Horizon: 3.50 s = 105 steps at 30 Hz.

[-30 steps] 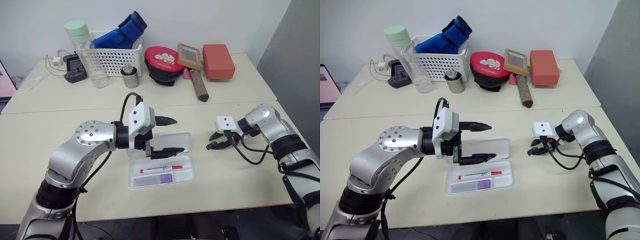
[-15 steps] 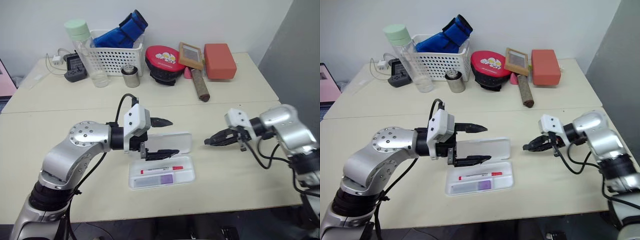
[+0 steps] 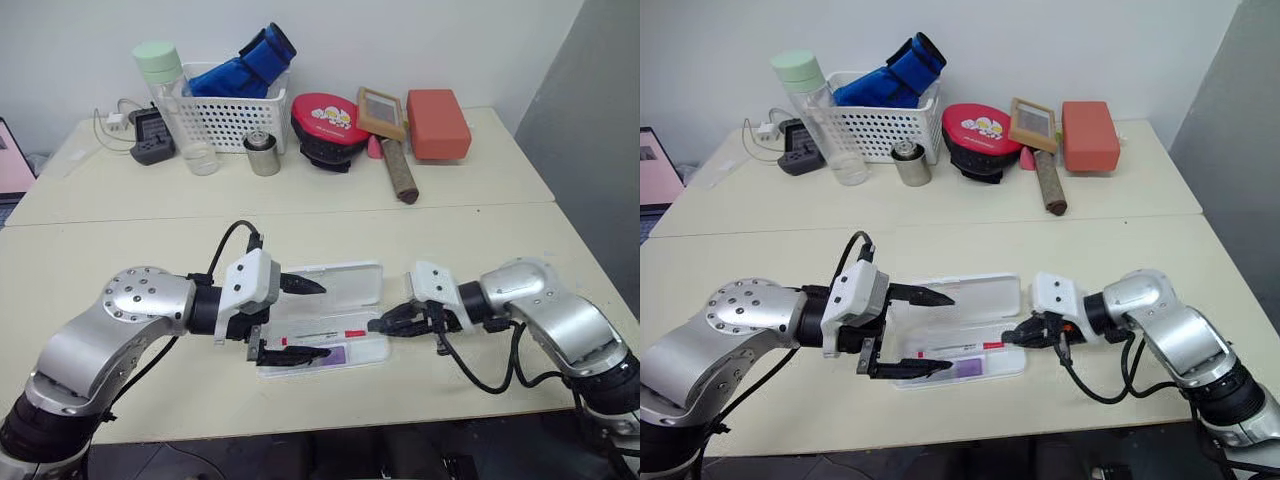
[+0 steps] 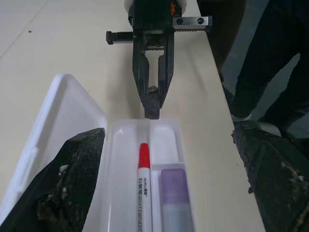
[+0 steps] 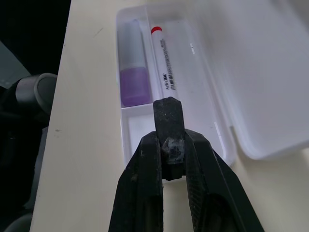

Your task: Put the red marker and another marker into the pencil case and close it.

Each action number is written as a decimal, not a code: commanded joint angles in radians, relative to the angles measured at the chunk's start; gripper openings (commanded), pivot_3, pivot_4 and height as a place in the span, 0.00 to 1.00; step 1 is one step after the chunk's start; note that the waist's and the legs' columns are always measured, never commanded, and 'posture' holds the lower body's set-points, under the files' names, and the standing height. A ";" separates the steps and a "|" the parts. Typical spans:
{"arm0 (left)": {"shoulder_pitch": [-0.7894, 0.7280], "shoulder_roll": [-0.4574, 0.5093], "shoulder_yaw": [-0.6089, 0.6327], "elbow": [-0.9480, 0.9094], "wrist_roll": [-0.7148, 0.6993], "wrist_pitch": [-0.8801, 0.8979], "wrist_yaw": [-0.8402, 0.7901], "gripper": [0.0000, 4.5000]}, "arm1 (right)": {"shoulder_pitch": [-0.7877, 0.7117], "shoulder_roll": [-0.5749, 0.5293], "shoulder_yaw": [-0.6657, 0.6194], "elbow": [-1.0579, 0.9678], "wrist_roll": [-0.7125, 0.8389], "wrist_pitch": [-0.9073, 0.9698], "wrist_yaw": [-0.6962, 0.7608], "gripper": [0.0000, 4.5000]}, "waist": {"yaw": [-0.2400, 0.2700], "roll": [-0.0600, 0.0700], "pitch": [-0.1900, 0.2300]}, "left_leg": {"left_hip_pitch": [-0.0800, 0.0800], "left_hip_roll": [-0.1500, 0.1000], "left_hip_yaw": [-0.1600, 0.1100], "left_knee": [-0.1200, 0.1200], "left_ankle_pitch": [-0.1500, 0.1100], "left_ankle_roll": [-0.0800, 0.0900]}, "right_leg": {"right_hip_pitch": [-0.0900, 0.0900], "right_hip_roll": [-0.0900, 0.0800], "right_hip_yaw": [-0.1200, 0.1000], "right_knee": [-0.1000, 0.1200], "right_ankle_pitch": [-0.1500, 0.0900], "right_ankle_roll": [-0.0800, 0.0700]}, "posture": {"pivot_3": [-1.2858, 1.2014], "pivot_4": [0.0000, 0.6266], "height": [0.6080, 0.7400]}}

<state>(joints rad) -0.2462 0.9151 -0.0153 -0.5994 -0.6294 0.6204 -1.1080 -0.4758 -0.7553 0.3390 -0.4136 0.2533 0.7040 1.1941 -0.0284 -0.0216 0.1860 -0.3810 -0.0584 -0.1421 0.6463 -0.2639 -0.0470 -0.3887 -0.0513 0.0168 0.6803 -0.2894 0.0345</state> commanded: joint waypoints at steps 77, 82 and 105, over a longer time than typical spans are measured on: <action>-0.592 -0.221 -0.094 0.943 0.284 -0.342 -0.156 1.00 | 0.152 0.109 0.169 -0.121 0.098 0.206 -0.255 0.01 | -0.003 0.000 0.000 | -0.001 -0.001 -0.004 0.000 0.001 -0.002 | -0.001 0.000 -0.003 0.000 0.000 0.000 | 0.52 0.24 1.00; -0.585 -0.240 -0.108 1.000 0.322 -0.355 -0.179 0.96 | 0.156 0.112 0.165 -0.122 0.105 0.208 -0.267 0.00 | -0.003 0.000 0.000 | -0.001 -0.001 -0.005 0.000 0.001 -0.002 | -0.001 0.000 -0.003 0.000 0.000 0.000 | 0.52 0.24 1.00; -0.448 -0.228 -0.120 0.761 0.302 -0.205 -0.285 0.02 | 0.165 0.122 0.158 -0.133 0.129 0.210 -0.295 0.00 | -0.004 0.000 0.000 | -0.001 -0.001 -0.007 0.001 0.001 -0.001 | 0.000 0.001 -0.003 0.001 0.000 0.000 | 0.52 0.24 1.00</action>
<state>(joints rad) -0.6952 0.6736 -0.1490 0.2204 -0.3044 0.4069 -1.3862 -0.3168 -0.6418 0.5209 -0.5052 0.3597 0.9117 0.9062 -0.0322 -0.0219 0.1858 -0.3825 -0.0593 -0.1487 0.6469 -0.2633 -0.0477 -0.3891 -0.0507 0.0135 0.6813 -0.2894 0.0348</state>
